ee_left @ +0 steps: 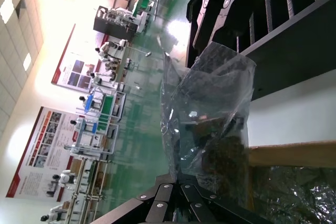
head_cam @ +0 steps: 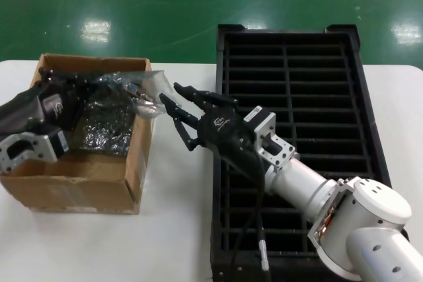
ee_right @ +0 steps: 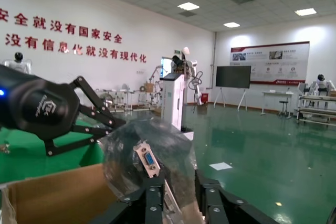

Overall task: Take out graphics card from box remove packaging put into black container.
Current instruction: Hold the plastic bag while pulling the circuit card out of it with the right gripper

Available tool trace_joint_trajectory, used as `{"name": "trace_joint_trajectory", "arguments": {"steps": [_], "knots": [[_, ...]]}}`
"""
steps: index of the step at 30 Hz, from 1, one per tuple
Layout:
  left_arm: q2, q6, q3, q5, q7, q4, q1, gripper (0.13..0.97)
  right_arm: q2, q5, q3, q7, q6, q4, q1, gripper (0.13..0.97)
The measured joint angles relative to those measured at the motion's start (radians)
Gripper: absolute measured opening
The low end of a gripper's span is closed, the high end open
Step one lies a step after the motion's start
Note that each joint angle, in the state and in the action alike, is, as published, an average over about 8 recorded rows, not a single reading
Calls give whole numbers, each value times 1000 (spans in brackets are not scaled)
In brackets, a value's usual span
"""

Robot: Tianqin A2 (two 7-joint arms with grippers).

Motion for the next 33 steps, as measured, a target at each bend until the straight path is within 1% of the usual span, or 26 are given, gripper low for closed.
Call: {"name": "trace_joint_trajectory", "arguments": {"steps": [4, 5, 13, 18, 22, 27, 33], "knots": [[-2, 3, -5, -3, 0, -3, 5, 140, 0, 46, -47, -33, 25, -22, 18, 261], [-2, 4, -6, -3, 0, -3, 5, 140, 0, 55, -58, -39, 31, -25, 21, 261], [0, 21, 2, -3, 9, -4, -3, 140, 0, 78, -105, -58, 50, -21, 29, 164], [1, 44, 14, -3, 20, -9, -8, 140, 0, 76, -116, -58, 46, -23, 34, 149], [-1, 54, 24, 1, 19, -27, -5, 140, 0, 79, -128, -61, 42, -31, 43, 135], [-6, 53, 34, 11, 5, -54, 3, 140, 0, 78, -140, -65, 41, -40, 52, 136], [-12, 45, 42, 23, -10, -74, 8, 140, 0, 21, -121, -41, 41, -32, 51, 142]]}}
